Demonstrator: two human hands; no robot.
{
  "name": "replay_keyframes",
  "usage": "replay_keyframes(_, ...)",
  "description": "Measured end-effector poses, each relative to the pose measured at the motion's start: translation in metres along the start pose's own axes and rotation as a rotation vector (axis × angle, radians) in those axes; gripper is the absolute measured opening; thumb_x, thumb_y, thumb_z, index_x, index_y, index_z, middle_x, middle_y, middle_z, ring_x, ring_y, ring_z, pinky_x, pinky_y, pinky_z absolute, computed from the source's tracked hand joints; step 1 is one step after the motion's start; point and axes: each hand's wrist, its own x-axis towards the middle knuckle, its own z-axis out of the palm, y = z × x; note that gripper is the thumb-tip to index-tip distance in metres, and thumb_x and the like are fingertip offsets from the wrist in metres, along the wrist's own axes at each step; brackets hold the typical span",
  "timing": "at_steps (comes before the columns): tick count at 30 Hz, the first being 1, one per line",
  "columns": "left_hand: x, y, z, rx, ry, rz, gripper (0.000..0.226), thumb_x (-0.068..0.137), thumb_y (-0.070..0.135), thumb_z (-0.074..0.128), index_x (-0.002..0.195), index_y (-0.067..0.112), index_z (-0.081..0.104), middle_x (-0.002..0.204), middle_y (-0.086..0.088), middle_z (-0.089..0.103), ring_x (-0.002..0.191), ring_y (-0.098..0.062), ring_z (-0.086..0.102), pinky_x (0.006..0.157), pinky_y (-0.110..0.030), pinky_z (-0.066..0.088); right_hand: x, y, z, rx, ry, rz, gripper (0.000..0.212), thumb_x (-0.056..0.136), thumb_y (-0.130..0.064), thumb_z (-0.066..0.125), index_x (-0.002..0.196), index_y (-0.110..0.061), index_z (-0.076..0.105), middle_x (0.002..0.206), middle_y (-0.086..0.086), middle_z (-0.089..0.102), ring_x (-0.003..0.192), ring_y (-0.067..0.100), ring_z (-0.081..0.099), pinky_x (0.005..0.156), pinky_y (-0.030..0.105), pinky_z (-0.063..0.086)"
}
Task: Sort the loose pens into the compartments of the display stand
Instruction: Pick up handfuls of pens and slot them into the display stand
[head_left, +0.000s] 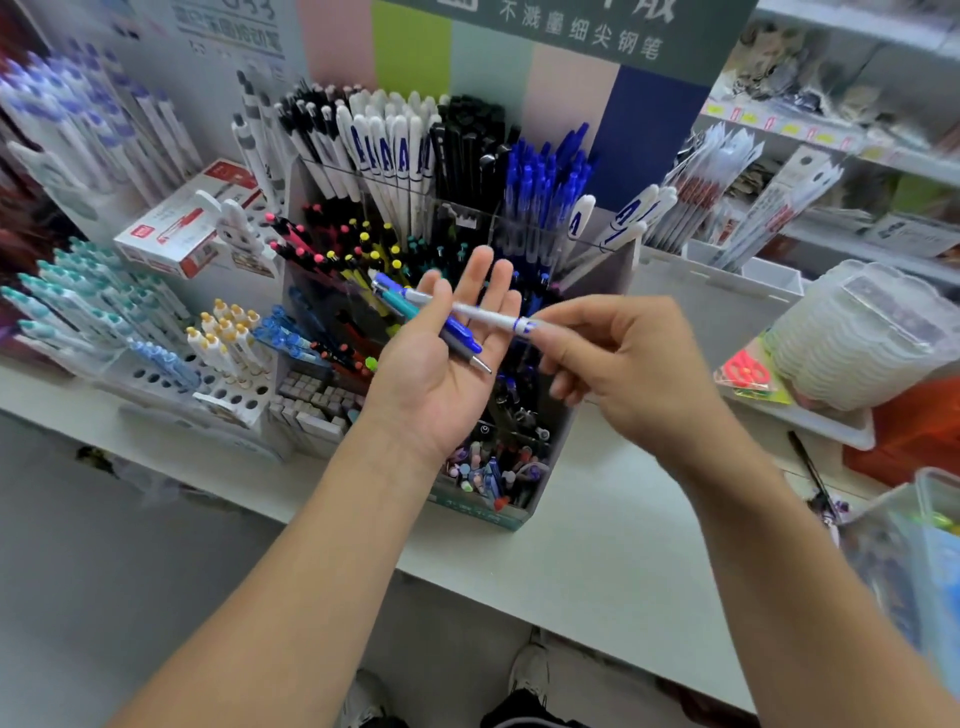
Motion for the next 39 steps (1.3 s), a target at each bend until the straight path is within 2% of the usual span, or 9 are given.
replay_keyframes(3,-0.002,-0.008,0.003,0.339,-0.082,-0.049,0.027,0.108,0.020,0.039,0.132,0.018,0.051,0.108,-0.012,0.075,0.087,-0.024,0.075,0.072,-0.032,0.063,0.005,0.000,-0.030,-0.005,0.213,-0.157,0.013,0.092,-0.005,0.070,0.098,-0.015,0.076,0.070,0.001,0.068,0.054,0.013,0.057,0.052,0.028,0.049)
replay_keyframes(6,-0.006,-0.016,0.006,0.525,-0.116,-0.129,0.024,0.107,0.024,0.042,0.124,0.016,0.057,0.072,0.001,0.056,0.046,-0.004,0.040,0.036,-0.013,0.032,0.010,-0.015,-0.065,-0.101,0.349,-0.313,0.011,0.093,-0.011,0.069,0.099,-0.020,0.073,0.069,-0.008,0.066,0.054,0.011,0.057,0.052,0.027,0.048)
replay_keyframes(11,-0.001,-0.010,0.003,0.696,-0.049,-0.138,0.024,0.107,0.025,0.039,0.111,0.013,0.060,0.061,0.004,0.034,0.043,-0.005,0.022,0.036,-0.017,0.012,0.034,-0.029,-0.109,-0.366,0.618,-0.334,0.010,0.089,-0.027,0.063,0.092,-0.030,0.072,0.078,-0.008,0.065,0.068,0.009,0.056,0.067,0.038,0.056)
replay_keyframes(15,-0.001,-0.002,-0.003,0.744,-0.059,-0.181,0.032,0.104,0.021,0.032,0.121,0.010,0.057,0.062,0.001,0.039,0.043,-0.006,0.022,0.036,-0.018,0.012,0.065,-0.022,-0.094,-0.736,0.348,-0.244,0.018,0.091,-0.020,0.066,0.103,-0.015,0.078,0.093,0.005,0.072,0.084,0.014,0.058,0.081,0.024,0.042)
replay_keyframes(19,-0.006,0.004,-0.006,0.785,-0.065,-0.154,0.012,0.107,0.019,0.035,0.112,0.013,0.045,0.065,-0.003,0.051,0.040,-0.005,0.026,0.033,-0.015,0.017,0.083,-0.013,-0.073,-0.856,0.088,-0.108,0.017,0.094,-0.020,0.068,0.107,-0.014,0.078,0.089,0.005,0.068,0.085,0.023,0.061,0.075,0.032,0.045)
replay_keyframes(24,-0.009,0.012,-0.020,0.860,-0.059,-0.112,0.020,0.107,0.022,0.045,0.117,0.011,0.058,0.078,0.002,0.057,0.050,-0.007,0.035,0.035,-0.015,0.025,0.057,-0.015,-0.052,-0.683,0.413,-0.278,0.026,0.094,-0.034,0.066,0.115,-0.020,0.071,0.079,0.001,0.067,0.073,0.018,0.061,0.076,0.029,0.052)
replay_keyframes(28,-0.009,0.018,-0.025,0.959,-0.103,-0.097,0.019,0.099,0.021,0.057,0.112,0.016,0.069,0.075,0.003,0.055,0.048,-0.005,0.032,0.035,-0.013,0.023,0.034,-0.011,-0.013,-0.494,0.047,-0.327,0.031,0.090,-0.033,0.075,0.120,-0.027,0.072,0.067,-0.007,0.053,0.059,0.007,0.047,0.063,0.024,0.042)
replay_keyframes(34,-0.010,0.025,-0.022,1.059,0.027,0.123,0.021,0.101,0.022,0.056,0.110,0.010,0.070,0.076,-0.012,0.069,0.046,-0.007,0.035,0.038,-0.015,0.029,0.028,-0.007,-0.011,-0.946,-0.138,-0.295,0.024,0.096,-0.045,0.060,0.100,-0.026,0.074,0.079,-0.007,0.048,0.078,0.019,0.050,0.066,0.033,0.039)
replay_keyframes(39,-0.006,0.028,-0.003,0.940,-0.005,0.186,0.036,0.107,0.042,0.037,0.122,0.017,0.059,0.067,-0.004,0.061,0.042,-0.008,0.031,0.036,-0.016,0.024,0.026,-0.014,-0.028,-0.896,-0.240,-0.224,0.018,0.099,-0.030,0.056,0.085,-0.018,0.057,0.070,-0.007,0.054,0.065,0.015,0.053,0.061,0.031,0.043)
